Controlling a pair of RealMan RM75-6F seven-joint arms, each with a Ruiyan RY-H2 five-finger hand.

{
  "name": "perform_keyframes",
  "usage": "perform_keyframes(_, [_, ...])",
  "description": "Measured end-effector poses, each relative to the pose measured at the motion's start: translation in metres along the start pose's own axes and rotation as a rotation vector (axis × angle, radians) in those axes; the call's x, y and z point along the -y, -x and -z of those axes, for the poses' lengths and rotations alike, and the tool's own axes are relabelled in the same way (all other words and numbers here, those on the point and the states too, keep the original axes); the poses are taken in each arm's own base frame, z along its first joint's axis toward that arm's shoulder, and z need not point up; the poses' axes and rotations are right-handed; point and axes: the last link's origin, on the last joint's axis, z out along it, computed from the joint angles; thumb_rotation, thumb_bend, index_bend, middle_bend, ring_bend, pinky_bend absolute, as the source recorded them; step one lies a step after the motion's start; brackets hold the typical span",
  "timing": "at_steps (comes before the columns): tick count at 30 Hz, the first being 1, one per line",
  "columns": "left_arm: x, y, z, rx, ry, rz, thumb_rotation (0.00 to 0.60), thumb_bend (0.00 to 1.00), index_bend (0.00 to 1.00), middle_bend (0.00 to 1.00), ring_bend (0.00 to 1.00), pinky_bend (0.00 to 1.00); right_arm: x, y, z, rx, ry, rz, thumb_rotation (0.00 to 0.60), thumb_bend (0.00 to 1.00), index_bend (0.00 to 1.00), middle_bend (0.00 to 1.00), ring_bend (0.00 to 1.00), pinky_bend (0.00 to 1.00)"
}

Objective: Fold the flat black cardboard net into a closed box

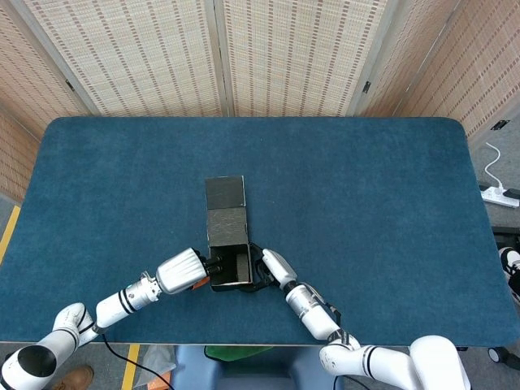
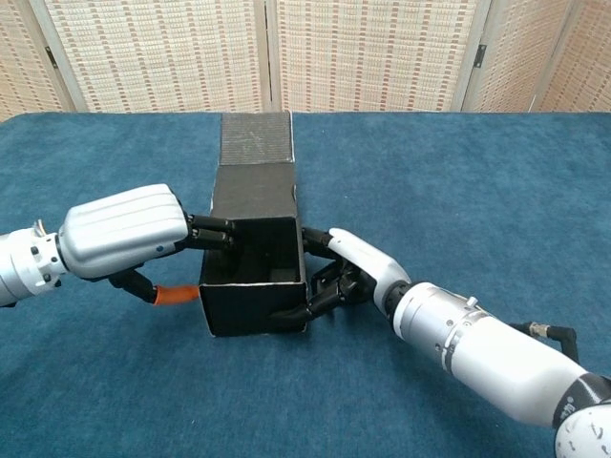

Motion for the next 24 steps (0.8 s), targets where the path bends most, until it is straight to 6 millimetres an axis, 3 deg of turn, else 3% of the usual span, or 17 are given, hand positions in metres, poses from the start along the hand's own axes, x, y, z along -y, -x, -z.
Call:
perform_keyframes(10, [-0.0006,0.0032,-0.0024,0.043,0.020,-0.069,0.600,0.33,0.52,0.47,0.84,0.91,0.0000,0.0025,0.0031,0.008,-0.010,0.001,0.600,0.19,0.55,0.65,0.78,1.00])
perform_keyframes(24, [-0.0032,0.0030,-0.0029,0.055,0.029,-0.133,0.600,0.33,0.72,0.69,0.84,0.91,0.0024,0.0066,0.0071,0.008,-0.019,-0.031,0.600,0.19,0.55,0.65,0.78,1.00])
